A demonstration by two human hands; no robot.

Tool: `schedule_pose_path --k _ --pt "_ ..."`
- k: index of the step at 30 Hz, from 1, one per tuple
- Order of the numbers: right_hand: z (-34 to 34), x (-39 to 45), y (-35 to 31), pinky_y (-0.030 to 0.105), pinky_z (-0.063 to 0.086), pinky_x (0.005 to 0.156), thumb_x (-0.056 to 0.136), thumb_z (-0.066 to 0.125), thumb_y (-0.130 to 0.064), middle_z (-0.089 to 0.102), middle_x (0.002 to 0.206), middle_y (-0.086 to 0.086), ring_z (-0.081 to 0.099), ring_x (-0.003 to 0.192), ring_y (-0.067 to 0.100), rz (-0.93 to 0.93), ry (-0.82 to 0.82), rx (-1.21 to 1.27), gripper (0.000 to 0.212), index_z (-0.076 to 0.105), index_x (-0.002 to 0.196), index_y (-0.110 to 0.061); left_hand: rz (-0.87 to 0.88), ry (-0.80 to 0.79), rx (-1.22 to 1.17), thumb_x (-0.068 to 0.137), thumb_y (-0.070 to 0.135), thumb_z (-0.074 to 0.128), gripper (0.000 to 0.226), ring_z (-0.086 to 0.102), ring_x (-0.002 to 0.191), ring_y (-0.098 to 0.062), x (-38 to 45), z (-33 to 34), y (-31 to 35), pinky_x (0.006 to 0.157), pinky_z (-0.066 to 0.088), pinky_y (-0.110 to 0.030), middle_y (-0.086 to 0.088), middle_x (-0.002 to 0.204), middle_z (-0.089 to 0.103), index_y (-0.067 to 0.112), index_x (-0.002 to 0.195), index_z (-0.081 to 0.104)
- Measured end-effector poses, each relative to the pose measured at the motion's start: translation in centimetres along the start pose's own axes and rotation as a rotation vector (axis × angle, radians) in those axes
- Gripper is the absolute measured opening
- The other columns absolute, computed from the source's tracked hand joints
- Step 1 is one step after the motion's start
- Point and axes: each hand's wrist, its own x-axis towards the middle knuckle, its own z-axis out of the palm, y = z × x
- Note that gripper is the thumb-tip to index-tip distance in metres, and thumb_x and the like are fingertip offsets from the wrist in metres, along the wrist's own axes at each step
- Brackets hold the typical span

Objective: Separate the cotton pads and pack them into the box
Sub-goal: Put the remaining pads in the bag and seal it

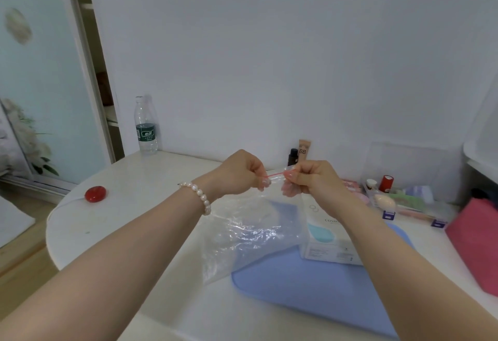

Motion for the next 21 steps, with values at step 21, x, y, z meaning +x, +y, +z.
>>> schedule_pose_path --k 21 --pt "0.3 0.4 -1.7 0.009 0.042 0.063 0.081 0.071 -0.018 0.067 0.071 -0.003 0.054 0.058 -0.004 -0.033 -0.123 -0.473 0.01 0.07 0.078 -0.009 0.004 -0.039 0.062 0.082 0.008 0.069 0.021 0.056 0.066 -0.014 -0.5 -0.4 -1.1 0.078 0.051 -0.038 0.002 0.059 0.062 0.014 0.062 0.065"
